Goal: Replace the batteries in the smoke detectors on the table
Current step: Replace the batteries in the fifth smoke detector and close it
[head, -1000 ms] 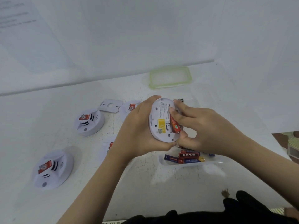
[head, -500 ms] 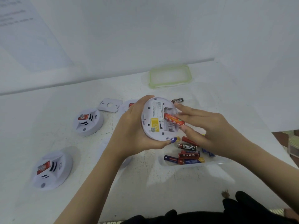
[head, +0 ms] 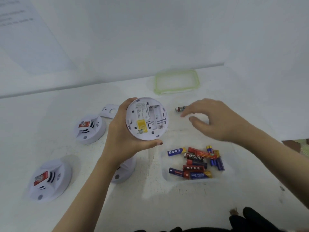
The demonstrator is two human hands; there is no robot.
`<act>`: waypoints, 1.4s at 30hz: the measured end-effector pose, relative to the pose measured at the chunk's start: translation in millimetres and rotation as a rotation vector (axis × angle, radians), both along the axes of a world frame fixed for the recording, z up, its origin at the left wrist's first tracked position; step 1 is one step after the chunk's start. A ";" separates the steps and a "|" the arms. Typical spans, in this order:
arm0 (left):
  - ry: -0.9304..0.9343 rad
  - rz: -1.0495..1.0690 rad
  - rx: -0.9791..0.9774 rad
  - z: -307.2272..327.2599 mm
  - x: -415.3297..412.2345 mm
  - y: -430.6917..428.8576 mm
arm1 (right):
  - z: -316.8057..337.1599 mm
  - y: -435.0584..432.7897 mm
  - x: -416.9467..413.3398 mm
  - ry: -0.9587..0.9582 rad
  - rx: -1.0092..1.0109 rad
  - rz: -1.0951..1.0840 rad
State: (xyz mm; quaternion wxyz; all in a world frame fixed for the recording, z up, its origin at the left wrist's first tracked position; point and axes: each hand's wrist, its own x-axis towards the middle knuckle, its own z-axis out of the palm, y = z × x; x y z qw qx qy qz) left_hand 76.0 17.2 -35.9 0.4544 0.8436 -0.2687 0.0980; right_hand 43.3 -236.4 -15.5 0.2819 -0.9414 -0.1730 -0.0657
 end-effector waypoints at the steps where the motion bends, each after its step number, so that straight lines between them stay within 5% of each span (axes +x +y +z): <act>1: -0.006 -0.001 -0.021 0.2 2.3 -2.8 | 1.2 -0.2 14.3 0.056 -0.066 -0.012; 5: -0.021 -0.020 -0.075 0.6 13.2 -13.7 | 0.0 5.7 58.7 0.257 -0.287 -0.106; 10: -0.004 -0.014 -0.085 -0.8 22.2 -19.8 | -2.2 16.6 72.8 0.207 -0.531 -0.182; 15: -0.001 0.026 -0.097 -4.3 25.4 -21.0 | -7.9 12.1 69.1 0.250 -0.443 -0.137; 17: -0.009 0.033 -0.090 -5.6 26.1 -21.6 | -10.0 8.0 66.7 0.229 -0.283 -0.133; 23: -0.090 0.045 -0.049 -4.1 26.3 -22.5 | 9.4 20.9 43.5 -0.144 0.638 -0.245; 26: -0.172 0.051 -0.032 -0.8 25.9 -25.3 | 18.5 30.1 29.6 -0.152 0.818 -0.152; 32: -0.270 0.051 0.088 7.3 22.0 -30.8 | 6.8 39.7 18.9 -0.321 0.472 -0.119; 42: -0.359 -0.018 0.044 8.9 14.5 -35.8 | -2.9 34.8 20.8 -0.468 0.319 -0.082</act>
